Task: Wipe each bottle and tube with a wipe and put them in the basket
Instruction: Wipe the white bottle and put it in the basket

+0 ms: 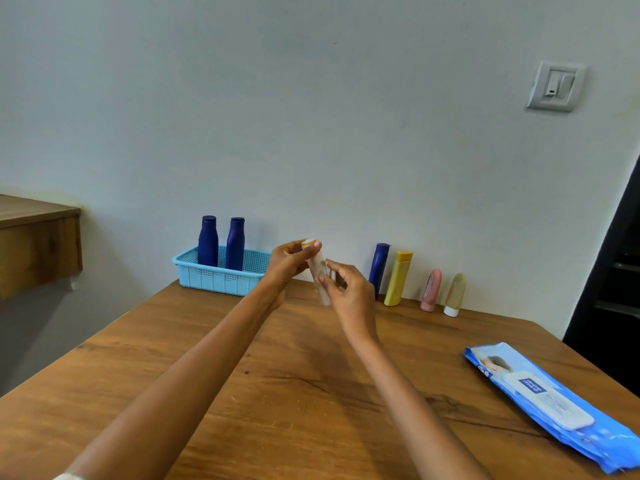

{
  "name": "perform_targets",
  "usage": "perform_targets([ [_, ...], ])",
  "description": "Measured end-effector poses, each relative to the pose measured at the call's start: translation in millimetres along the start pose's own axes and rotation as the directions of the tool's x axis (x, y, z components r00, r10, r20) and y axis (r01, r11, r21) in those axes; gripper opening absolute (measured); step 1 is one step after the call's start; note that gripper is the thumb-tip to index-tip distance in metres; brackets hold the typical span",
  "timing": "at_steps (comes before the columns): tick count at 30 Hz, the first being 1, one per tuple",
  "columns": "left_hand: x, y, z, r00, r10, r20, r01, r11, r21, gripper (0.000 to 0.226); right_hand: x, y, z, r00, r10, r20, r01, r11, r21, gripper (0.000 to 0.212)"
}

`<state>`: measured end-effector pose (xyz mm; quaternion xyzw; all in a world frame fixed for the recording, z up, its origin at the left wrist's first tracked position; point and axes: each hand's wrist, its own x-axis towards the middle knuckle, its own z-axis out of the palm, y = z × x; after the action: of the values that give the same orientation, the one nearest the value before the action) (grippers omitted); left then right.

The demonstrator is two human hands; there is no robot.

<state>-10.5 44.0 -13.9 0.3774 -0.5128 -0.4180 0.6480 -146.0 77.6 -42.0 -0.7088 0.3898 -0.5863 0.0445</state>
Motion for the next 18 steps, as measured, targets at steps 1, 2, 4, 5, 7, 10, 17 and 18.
perform_targets([
  [1, 0.8, 0.5, -1.2, 0.999, 0.003, -0.033, -0.003, 1.000, -0.009, 0.039, -2.0, 4.1, -0.7, 1.000, 0.015, 0.027, -0.015, 1.000, -0.004, 0.035],
  [2, 1.6, 0.6, -3.0, 0.998, 0.006, -0.058, -0.007, 1.000, -0.011, 0.039, -4.0, 7.5, -1.1, 0.998, 0.035, 0.060, -0.035, 0.999, -0.007, 0.037],
  [4, 2.9, 1.5, -8.6, 0.996, 0.011, -0.092, -0.012, 1.000, -0.003, 0.039, -7.0, 12.8, -0.6, 0.990, 0.073, 0.122, -0.071, 0.997, -0.020, 0.039],
  [5, 4.1, 1.9, -11.9, 0.994, 0.013, -0.108, -0.012, 1.000, 0.004, 0.040, -8.3, 15.4, -0.2, 0.985, 0.089, 0.148, -0.085, 0.996, -0.031, 0.039],
  [7, 6.1, 3.7, -18.8, 0.990, 0.010, -0.139, -0.008, 1.000, 0.012, 0.043, -11.3, 20.9, 0.0, 0.975, 0.125, 0.186, -0.118, 0.992, -0.050, 0.039],
  [10, 7.6, 7.7, -25.5, 0.987, 0.018, -0.157, -0.017, 1.000, 0.010, 0.042, -12.8, 25.8, -1.2, 0.968, 0.176, 0.180, -0.170, 0.984, -0.046, 0.036],
  [17, 9.6, 13.0, -24.8, 0.980, 0.067, -0.189, -0.054, 0.996, 0.070, 0.043, 19.0, 9.4, 5.1, 0.959, 0.279, -0.044, -0.266, 0.946, 0.184, 0.034],
  [18, 11.1, 13.4, -25.2, 0.978, 0.077, -0.193, -0.055, 0.992, 0.115, 0.047, 25.7, 6.5, 9.8, 0.948, 0.313, -0.062, -0.293, 0.931, 0.218, 0.034],
])
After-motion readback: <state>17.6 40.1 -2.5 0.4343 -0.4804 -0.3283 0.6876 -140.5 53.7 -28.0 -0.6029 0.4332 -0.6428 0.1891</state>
